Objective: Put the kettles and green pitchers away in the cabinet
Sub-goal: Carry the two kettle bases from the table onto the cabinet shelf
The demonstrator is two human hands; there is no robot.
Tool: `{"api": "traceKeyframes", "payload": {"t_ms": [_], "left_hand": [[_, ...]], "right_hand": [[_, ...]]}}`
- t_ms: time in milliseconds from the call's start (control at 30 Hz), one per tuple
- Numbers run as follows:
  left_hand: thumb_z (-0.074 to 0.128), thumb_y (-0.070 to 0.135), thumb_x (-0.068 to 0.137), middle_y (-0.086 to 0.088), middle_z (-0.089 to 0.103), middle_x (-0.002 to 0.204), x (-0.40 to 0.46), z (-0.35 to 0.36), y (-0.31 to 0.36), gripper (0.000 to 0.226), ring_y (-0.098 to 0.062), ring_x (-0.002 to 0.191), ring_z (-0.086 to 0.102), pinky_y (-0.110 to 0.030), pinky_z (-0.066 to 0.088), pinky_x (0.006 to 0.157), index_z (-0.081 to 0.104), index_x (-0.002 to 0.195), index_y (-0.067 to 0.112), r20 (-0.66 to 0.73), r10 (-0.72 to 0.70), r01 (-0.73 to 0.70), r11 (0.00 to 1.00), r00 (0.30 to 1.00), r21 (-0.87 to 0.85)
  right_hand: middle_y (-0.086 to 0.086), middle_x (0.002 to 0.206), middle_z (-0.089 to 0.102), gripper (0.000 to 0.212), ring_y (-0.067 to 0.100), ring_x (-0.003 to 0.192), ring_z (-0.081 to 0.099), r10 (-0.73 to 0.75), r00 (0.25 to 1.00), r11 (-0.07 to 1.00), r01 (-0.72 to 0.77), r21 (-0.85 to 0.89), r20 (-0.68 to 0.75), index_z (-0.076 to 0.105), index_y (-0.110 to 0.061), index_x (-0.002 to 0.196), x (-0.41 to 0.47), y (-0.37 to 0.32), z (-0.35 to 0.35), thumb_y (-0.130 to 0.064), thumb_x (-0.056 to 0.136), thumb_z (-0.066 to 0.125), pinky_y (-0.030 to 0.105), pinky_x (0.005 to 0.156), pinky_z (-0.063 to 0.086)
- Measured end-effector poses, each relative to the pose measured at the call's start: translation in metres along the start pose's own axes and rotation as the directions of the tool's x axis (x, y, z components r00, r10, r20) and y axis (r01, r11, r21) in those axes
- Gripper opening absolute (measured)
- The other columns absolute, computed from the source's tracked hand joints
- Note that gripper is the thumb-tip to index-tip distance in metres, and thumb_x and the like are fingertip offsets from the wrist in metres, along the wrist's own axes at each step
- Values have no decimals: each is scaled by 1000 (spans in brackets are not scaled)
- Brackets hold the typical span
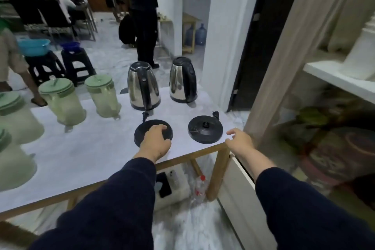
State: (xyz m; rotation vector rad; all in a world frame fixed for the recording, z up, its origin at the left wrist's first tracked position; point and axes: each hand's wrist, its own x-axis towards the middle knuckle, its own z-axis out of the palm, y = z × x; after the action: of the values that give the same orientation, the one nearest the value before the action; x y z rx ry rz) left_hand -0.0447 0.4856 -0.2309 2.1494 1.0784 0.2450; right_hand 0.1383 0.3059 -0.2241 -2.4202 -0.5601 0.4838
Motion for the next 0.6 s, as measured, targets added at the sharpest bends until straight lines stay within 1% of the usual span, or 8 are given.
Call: {"api": "traceKeyframes", "payload": {"t_ms": [67,133,233,300,400,467,533,600], "left_hand": [[57,15,80,-9,45,146,7,7,-18,61,-30,130,47,-47,40,108,44,139,13,-24,-100,99,995,995,-17],[56,15,82,-9,42,147,15,13,-32,61,-32,131,45,-46,39,108,41,142,12,-50,-174,173,985,984,-21],[56,13,86,-12,43,145,33,18,-45,57,-33,130,46,-44,40,108,41,141,10,-79,-243,241,970,967,-32],[56,13,85,-14,46,143,53,23,-53,56,-34,128,48,-43,41,106,43,139,9,-105,-275,273,961,956,-33],[57,17,84,-14,44,143,76,26,-63,56,-36,129,45,-45,42,104,43,138,9,-150,-335,338,941,930,-8],[58,23,86,-15,38,145,88,28,-68,58,-38,130,40,-46,39,103,39,140,9,-155,-416,422,907,896,9],[59,31,87,-17,37,144,98,29,-73,64,-39,131,37,-46,37,103,35,142,7,-151,-508,514,858,848,0],[61,40,85,-18,40,141,106,28,-80,67,-39,130,36,-47,37,102,36,138,6,-158,-557,564,826,815,1]], "right_hand": [[11,130,54,36,28,104,60,3,998,1000,-2,-18,60,52,-18,127,20,4,14,-19,91,54,29,78,47],[13,134,51,41,29,113,57,11,995,1000,-10,-14,95,48,-17,132,40,5,25,-21,92,54,30,81,47],[14,139,46,50,31,115,55,30,994,999,-32,14,104,42,-16,139,68,7,37,-23,91,56,33,83,47],[15,139,46,54,32,115,54,91,990,994,-97,51,104,39,-14,141,89,8,45,-22,91,55,34,83,47],[15,140,46,60,36,122,49,210,974,972,-218,91,86,35,-13,143,116,7,55,-25,88,56,40,95,46],[16,142,44,63,38,126,45,282,956,955,-288,75,75,36,-10,142,133,5,62,-31,87,57,45,101,43],[16,140,43,68,39,126,44,355,931,933,-359,36,84,39,-7,138,147,1,69,-43,84,59,45,101,42],[15,139,38,80,37,127,39,407,908,913,-407,-19,103,39,-6,137,152,-4,74,-56,79,63,44,100,40]]}}
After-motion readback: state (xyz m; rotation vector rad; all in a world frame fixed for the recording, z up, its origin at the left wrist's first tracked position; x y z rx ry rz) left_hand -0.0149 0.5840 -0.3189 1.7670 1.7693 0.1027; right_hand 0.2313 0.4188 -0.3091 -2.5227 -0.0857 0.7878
